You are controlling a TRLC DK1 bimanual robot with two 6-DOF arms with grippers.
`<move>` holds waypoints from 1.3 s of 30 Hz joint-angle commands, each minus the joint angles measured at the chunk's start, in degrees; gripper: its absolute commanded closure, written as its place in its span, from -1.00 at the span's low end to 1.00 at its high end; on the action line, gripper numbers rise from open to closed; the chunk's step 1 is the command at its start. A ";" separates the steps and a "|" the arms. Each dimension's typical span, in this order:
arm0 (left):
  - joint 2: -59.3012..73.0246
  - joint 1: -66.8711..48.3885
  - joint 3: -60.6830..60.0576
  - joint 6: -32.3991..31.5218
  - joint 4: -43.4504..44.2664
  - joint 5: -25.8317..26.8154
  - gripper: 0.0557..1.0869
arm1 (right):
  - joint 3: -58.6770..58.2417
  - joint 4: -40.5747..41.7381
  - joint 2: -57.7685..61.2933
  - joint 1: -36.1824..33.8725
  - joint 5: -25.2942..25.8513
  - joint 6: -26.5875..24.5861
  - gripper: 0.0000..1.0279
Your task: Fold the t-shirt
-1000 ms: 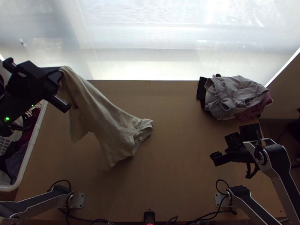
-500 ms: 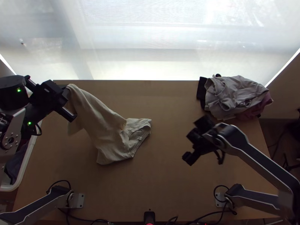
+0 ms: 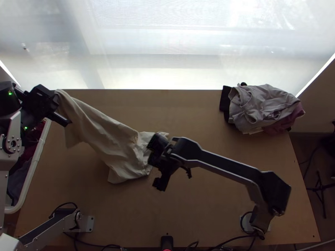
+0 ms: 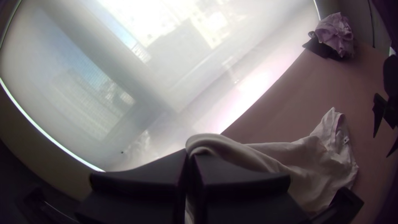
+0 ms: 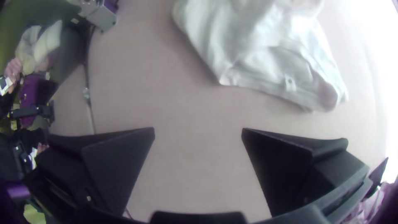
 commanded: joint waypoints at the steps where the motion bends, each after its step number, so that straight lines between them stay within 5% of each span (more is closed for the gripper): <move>1: 0.07 4.89 -5.27 0.44 4.48 0.76 0.93 | 12.71 0.13 8.64 7.06 0.14 0.21 -0.89; 14: 1.65 6.64 -9.23 0.61 9.22 2.17 0.93 | 26.60 0.39 21.03 7.50 5.76 -2.69 -0.87; 31: 2.00 11.30 -8.79 1.40 9.66 6.83 0.93 | 27.83 4.61 27.36 7.68 12.79 -4.62 -0.80; 36: 2.00 12.62 -8.79 1.49 9.57 8.41 0.93 | 28.27 6.01 28.77 7.68 14.73 -4.62 -0.63; 39: 2.00 13.15 -8.88 1.49 9.57 8.76 0.93 | 28.18 6.98 29.03 7.94 14.64 -4.45 -0.06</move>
